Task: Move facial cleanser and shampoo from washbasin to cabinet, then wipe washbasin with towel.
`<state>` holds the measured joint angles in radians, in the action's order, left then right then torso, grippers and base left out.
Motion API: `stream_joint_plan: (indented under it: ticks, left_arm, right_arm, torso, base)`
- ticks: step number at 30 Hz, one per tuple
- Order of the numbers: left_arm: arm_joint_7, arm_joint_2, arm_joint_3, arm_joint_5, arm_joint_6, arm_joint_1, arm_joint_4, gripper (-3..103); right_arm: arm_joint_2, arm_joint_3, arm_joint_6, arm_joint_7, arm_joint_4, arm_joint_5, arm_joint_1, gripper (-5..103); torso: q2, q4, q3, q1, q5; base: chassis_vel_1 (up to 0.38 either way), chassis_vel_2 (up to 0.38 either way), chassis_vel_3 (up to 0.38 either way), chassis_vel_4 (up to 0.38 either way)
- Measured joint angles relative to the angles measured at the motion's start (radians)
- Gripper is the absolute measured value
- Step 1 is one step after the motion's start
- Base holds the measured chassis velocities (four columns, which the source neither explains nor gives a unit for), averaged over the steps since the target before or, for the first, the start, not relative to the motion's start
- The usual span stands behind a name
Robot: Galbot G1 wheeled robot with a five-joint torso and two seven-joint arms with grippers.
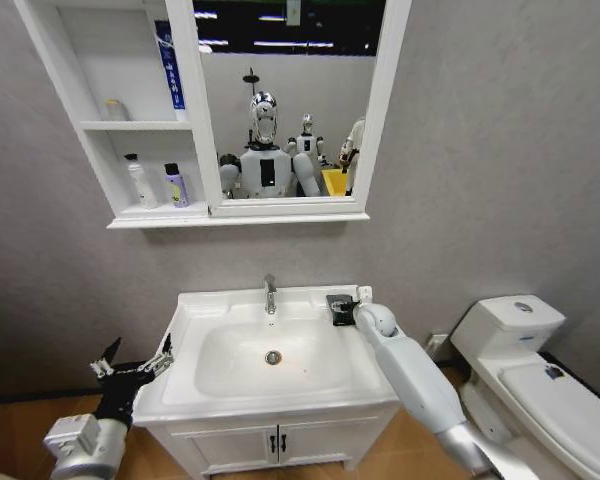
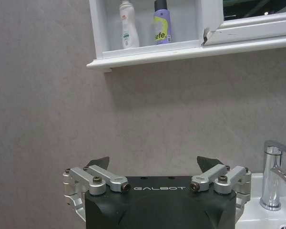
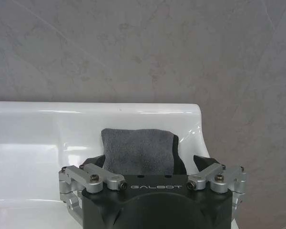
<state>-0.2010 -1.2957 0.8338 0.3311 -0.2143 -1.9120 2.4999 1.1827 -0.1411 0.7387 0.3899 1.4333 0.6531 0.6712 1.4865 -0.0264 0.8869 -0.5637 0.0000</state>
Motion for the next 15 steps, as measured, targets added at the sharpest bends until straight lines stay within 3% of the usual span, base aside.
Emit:
stream_joint_plan:
  ticks: [9,13,15]
  left_arm:
    - [0.0,0.0,0.0,0.0,0.0,0.0,0.0,100]
    - [0.0,0.0,0.0,0.0,0.0,0.0,0.0,100]
    - [0.0,0.0,0.0,0.0,0.0,0.0,0.0,100]
  right_arm:
    - [-0.004,0.009,-0.002,0.004,-0.024,0.021,-0.012,101]
    - [-0.004,0.008,-0.002,0.004,-0.028,0.019,-0.003,96]
    - [-0.001,0.007,-0.002,0.005,-0.029,0.016,0.003,85]
  torso:
    - [0.0,0.0,0.0,0.0,0.0]
    - [0.0,-0.0001,0.0,0.0,0.0]
    - [0.0,0.0,0.0,0.0,0.0]
  base:
    - [0.0,0.0,0.0,0.0]
    - [0.0,0.0,0.0,0.0]
    - [0.0,0.0,0.0,0.0]
